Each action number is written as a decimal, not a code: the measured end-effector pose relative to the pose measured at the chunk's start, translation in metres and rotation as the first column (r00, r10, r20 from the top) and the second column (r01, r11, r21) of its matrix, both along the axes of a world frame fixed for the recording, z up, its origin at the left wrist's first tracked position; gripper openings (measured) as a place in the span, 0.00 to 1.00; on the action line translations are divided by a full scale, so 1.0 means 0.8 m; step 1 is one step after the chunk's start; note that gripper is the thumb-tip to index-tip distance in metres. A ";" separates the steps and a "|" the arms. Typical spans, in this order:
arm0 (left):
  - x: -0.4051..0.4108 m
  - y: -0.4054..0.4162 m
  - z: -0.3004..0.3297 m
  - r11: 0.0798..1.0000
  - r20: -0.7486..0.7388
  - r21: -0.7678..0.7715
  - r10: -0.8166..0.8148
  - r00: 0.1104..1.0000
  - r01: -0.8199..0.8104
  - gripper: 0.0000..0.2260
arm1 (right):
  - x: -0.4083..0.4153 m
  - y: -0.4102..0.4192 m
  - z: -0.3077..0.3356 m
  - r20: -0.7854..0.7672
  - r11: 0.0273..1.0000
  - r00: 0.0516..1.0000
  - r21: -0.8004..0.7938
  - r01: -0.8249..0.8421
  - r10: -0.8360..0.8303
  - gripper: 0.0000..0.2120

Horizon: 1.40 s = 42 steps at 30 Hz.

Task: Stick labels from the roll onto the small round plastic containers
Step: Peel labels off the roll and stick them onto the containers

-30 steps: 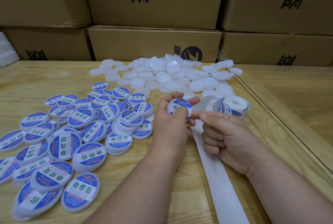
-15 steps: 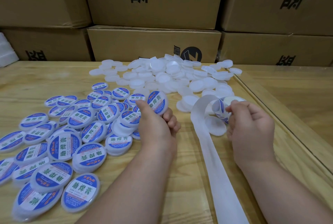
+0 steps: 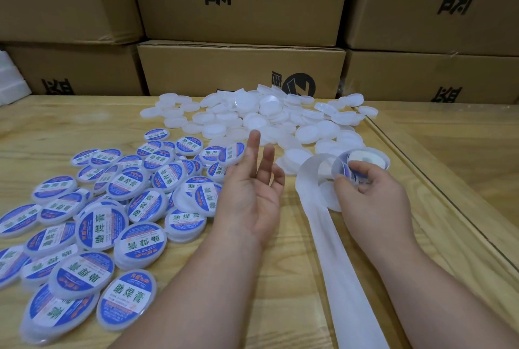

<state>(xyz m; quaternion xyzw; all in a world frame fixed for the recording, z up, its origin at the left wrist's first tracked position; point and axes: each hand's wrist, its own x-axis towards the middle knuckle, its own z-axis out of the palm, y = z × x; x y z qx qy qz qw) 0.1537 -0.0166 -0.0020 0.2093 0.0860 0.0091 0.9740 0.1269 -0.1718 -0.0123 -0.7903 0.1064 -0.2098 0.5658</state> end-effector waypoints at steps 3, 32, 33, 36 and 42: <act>0.001 0.000 0.000 1.000 0.008 0.024 0.000 1.000 0.000 0.13 | 0.000 -0.001 0.000 -0.001 1.000 1.000 -0.022 0.017 -0.017 0.09; -0.020 -0.037 -0.032 -0.115 0.082 0.984 -0.386 0.919 -0.136 0.16 | 0.007 -0.026 0.009 -0.074 0.947 0.993 0.301 0.113 -0.095 0.14; -0.020 -0.037 -0.033 -0.148 0.098 0.974 -0.396 0.913 -0.169 0.16 | 0.008 -0.028 0.008 -0.082 0.956 0.994 0.277 0.092 -0.072 0.16; -0.019 -0.037 -0.034 -0.202 0.131 0.954 -0.384 0.914 -0.222 0.22 | 0.011 -0.037 0.005 -0.115 0.971 0.993 0.240 0.016 0.012 0.18; -0.022 -0.034 -0.033 -0.314 0.090 0.924 -0.379 0.921 -0.220 0.26 | 0.010 -0.056 0.011 -0.169 0.884 0.973 0.463 -0.061 0.155 0.12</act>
